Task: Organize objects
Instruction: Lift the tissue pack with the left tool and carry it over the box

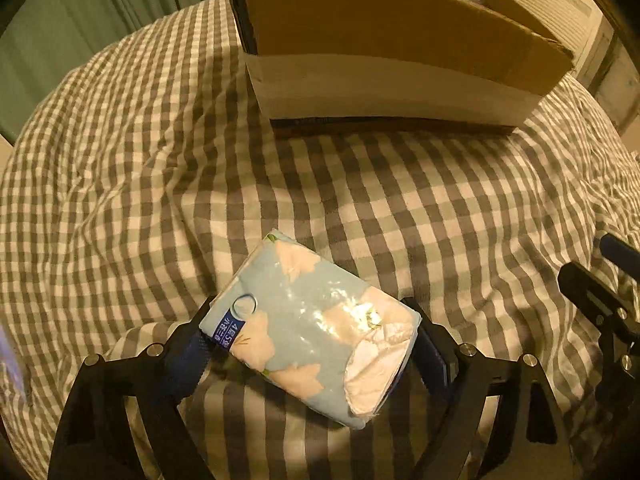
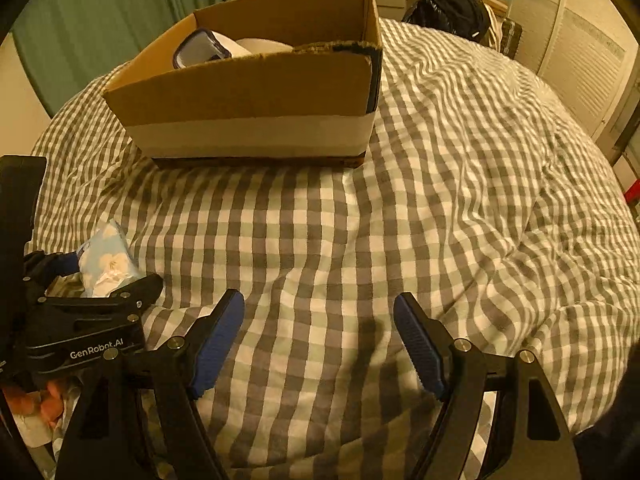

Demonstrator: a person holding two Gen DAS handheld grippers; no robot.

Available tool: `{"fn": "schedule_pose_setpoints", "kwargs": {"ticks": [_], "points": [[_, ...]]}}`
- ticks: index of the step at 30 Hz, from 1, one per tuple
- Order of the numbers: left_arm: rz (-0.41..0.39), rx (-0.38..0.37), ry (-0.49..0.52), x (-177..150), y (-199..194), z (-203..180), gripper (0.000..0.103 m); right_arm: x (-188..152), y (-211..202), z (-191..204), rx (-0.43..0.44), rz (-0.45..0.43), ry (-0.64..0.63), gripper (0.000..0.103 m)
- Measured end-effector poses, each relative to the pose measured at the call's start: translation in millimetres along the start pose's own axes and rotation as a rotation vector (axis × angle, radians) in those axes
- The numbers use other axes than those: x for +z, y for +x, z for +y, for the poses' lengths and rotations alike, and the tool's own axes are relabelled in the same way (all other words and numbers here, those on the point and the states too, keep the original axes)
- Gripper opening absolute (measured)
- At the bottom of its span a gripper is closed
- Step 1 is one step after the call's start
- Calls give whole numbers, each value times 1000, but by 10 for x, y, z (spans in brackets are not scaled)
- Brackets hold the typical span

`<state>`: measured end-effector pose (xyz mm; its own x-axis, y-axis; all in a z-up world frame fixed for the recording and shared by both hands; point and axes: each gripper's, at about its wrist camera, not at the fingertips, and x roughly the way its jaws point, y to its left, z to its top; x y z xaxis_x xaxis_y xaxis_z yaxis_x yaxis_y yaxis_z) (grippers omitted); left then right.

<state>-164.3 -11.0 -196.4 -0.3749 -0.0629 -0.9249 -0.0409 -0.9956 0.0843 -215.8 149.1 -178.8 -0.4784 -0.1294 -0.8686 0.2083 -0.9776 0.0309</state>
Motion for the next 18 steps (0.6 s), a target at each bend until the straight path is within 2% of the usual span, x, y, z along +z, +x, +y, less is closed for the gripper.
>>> {"fn": "schedule_pose_setpoints", "kwargs": {"ticks": [11,18], "points": [[-101,-19,23,-178,-701,-90,88,-81,-540,158,-53,-100,-58,77],[-204,-35,41,-273,-1198,-66,88,-163,-1004,225,-63,-175,-58,77]]}}
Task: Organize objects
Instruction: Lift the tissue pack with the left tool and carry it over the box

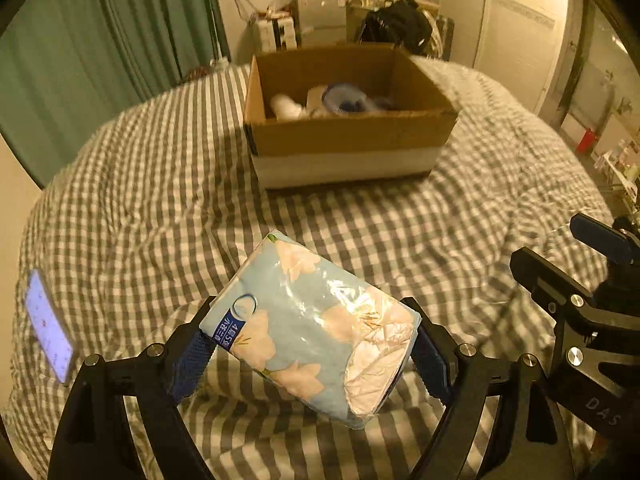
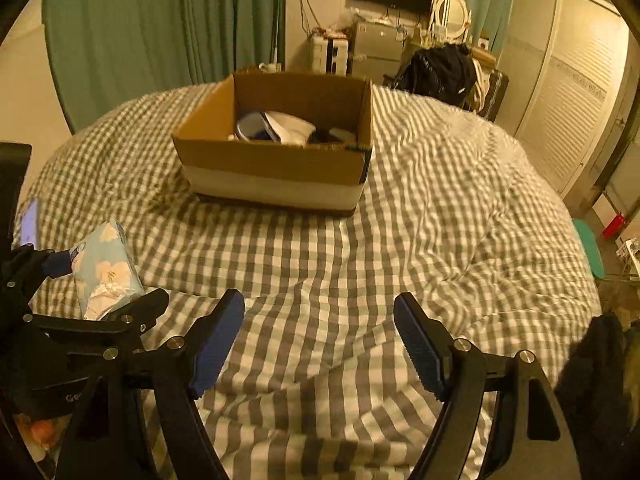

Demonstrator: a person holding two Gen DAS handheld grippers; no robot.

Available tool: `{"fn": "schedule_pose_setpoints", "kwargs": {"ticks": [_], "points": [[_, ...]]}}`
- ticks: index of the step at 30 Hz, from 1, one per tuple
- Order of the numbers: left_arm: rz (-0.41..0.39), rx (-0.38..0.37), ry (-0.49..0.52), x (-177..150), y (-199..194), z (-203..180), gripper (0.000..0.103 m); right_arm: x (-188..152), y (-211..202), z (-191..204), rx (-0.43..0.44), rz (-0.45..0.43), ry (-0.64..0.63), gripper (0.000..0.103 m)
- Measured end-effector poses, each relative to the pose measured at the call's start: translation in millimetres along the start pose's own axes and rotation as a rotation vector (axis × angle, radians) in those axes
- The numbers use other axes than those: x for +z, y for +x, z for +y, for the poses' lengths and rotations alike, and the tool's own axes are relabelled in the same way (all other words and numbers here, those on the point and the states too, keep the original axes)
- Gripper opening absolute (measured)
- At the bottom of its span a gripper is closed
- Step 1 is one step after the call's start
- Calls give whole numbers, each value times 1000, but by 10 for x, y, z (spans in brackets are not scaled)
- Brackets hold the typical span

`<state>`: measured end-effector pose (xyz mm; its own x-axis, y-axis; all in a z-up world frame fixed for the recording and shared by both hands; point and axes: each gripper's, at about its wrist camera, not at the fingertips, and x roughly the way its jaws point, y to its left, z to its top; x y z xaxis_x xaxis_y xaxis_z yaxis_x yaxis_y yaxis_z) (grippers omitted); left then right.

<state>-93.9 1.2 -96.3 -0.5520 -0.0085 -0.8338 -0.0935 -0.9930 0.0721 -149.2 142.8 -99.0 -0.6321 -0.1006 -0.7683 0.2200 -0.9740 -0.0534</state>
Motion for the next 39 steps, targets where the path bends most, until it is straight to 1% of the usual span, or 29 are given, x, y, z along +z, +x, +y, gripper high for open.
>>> {"fn": "schedule_pose_setpoints", "kwargs": {"ticks": [5,8,11,18,20,22,26,30,35,39], "points": [[-64,0,5,74,-273,23,88,48,-312,-35,-9,-54,21,77],[-102,-3,3,161,-440,56,88,124,-500,-79,-4,-89,36,77],[-147,-2,1,314,-594,83,88,243,-649,-102,-10,-123,37,77],[-258,-8,17,846,-876,117,88,720,-896,-240,-13,-200,34,77],[-282,-22,16,1039,-903,137,88,889,-928,-292,-14,-223,39,77],[-300,-15,26,1191,-888,140,88,1064,-926,-348,-4,-238,47,77],[-311,-19,31,1556,-719,145,88,1402,-823,-453,13,-253,71,77],[-311,-32,44,1892,-384,110,88,1735,-573,-535,25,-251,79,77],[-283,-64,48,2195,152,104,88,2060,-93,-602,7,-227,68,77],[-250,-121,57,2350,657,74,88,2211,418,-697,12,-195,96,77]]}}
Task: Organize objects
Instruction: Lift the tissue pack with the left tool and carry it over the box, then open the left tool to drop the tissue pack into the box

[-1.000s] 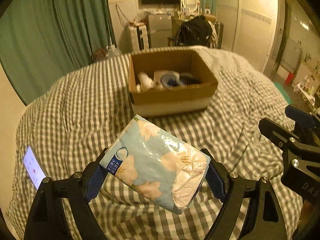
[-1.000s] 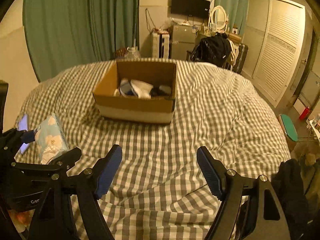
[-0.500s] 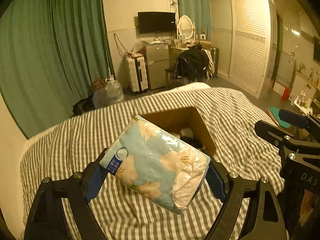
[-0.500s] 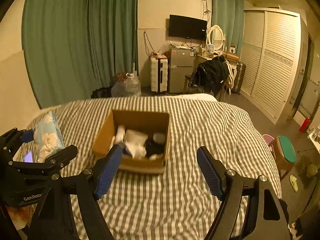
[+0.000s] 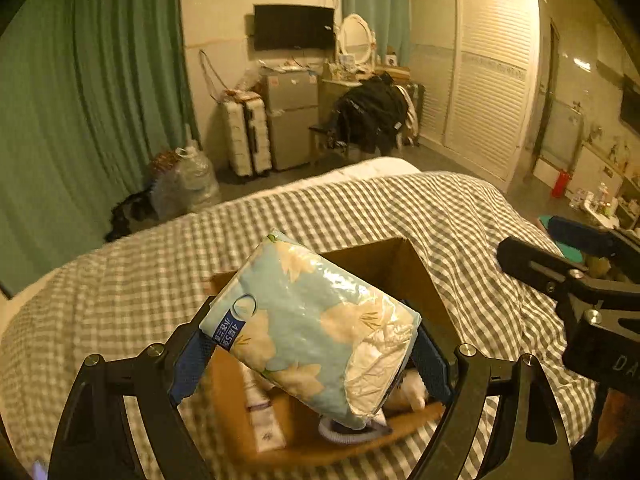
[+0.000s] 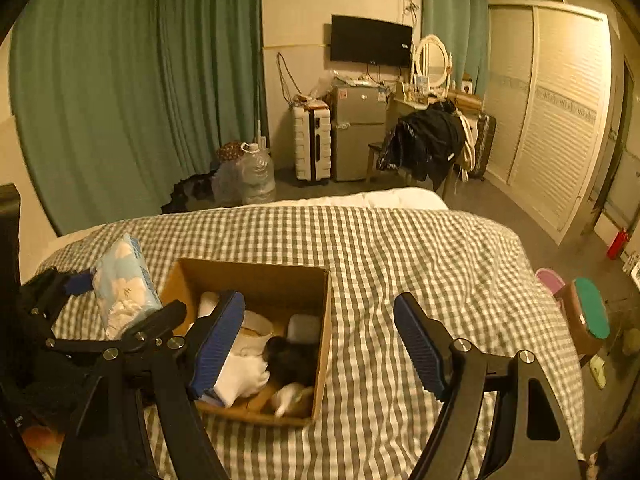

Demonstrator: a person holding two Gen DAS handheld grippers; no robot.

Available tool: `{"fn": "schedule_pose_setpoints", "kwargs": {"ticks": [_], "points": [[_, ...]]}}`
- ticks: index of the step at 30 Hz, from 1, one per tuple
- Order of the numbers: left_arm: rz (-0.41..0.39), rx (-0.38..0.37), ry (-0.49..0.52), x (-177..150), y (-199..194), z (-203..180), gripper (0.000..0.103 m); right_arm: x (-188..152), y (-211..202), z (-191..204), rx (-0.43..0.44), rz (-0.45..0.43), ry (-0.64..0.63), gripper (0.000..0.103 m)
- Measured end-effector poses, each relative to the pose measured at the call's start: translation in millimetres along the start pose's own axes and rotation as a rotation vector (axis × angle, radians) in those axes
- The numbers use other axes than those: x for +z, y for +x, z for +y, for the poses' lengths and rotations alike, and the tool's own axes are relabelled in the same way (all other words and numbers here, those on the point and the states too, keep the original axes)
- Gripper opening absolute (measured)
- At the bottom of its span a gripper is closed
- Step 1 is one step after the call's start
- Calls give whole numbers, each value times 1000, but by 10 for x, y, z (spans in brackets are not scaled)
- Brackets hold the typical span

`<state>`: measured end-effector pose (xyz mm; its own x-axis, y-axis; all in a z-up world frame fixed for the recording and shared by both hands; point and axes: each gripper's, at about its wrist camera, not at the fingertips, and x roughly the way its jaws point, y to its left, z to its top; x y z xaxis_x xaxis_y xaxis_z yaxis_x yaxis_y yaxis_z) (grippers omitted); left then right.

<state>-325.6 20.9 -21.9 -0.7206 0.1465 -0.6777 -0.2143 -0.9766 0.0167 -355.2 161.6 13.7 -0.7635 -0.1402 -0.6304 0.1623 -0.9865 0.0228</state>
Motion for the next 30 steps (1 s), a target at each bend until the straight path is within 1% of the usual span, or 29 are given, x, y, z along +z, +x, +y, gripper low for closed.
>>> {"fn": "schedule_pose_setpoints", "kwargs": {"ticks": [5,7,10,14,16,19,20,22,26,30], "points": [[40,-17,47,-38,555,-53,88,-111,563,-103,9,62,35,77],[52,-20,49,-77,672,-83,88,-200,732,-143,8,84,44,77],[81,-25,39,-150,811,-90,88,-319,853,-253,7,104,54,77],[107,-26,45,-225,881,-157,88,-344,993,-360,-5,115,70,77],[113,-25,57,-242,896,-199,89,-361,982,-403,-3,109,84,77],[106,-5,69,-237,866,-257,92,-335,948,-442,-1,98,93,77],[107,7,71,-219,879,-264,98,-322,929,-445,-1,96,93,77],[93,53,70,-201,835,-289,99,-299,858,-456,-2,90,93,77],[68,43,45,-99,653,-280,99,-236,672,-468,-9,77,93,79],[29,49,21,61,320,-265,99,-162,379,-470,-20,44,84,80]]}}
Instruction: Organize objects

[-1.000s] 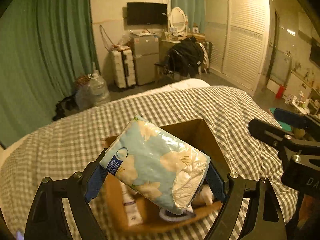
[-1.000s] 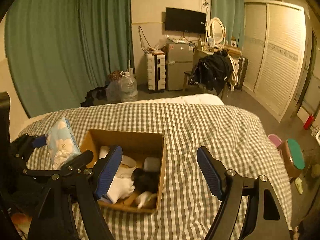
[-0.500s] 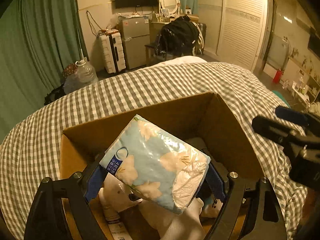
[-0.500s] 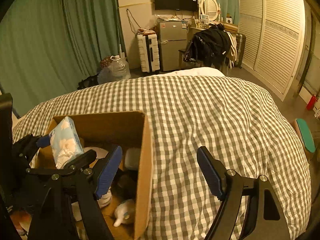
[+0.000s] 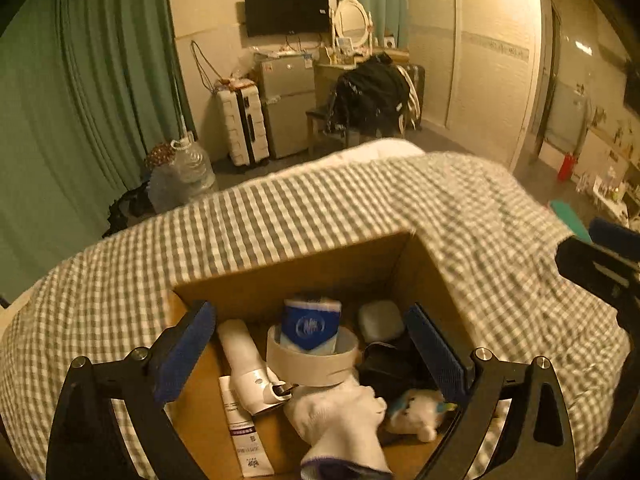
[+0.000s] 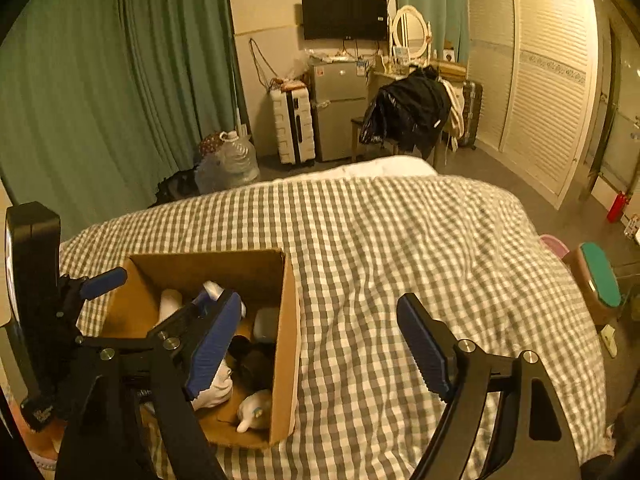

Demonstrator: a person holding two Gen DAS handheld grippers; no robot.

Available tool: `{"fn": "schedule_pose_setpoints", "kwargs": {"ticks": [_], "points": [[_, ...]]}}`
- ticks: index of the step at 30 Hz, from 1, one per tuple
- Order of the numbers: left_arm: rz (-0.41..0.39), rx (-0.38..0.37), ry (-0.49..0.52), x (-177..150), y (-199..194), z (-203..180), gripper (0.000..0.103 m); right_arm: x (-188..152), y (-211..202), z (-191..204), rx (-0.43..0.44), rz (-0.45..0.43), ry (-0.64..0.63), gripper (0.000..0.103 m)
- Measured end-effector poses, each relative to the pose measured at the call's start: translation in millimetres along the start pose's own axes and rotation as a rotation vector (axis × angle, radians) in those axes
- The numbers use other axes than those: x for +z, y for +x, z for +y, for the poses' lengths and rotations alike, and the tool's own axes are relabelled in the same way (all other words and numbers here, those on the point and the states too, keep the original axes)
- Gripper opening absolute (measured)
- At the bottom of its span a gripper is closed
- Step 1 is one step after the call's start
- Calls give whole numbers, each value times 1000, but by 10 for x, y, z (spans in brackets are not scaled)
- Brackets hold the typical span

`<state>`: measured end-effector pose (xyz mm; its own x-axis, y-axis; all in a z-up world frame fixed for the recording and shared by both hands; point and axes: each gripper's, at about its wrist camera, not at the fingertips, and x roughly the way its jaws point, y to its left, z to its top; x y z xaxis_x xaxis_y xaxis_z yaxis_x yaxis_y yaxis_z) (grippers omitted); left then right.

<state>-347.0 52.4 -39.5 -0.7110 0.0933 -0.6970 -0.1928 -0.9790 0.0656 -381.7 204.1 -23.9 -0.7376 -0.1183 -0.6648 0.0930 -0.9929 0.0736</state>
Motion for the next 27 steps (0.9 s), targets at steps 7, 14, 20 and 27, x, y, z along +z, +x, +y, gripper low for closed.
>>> {"fn": "schedule_pose_setpoints", "kwargs": {"ticks": [7,14,20,27], "points": [[-122,30,-3,313,-886,20,99,183,-831,41,-11,-100,-13,81],[-270,52,1,386,-1980,-2,103,274,-1879,157,-11,-252,-15,92],[-351,64,-19,180,-2644,38,103,136,-2566,233,-17,-341,-17,98],[-417,73,-29,-253,-3104,66,103,-251,-2986,336,19,-431,-43,102]]}}
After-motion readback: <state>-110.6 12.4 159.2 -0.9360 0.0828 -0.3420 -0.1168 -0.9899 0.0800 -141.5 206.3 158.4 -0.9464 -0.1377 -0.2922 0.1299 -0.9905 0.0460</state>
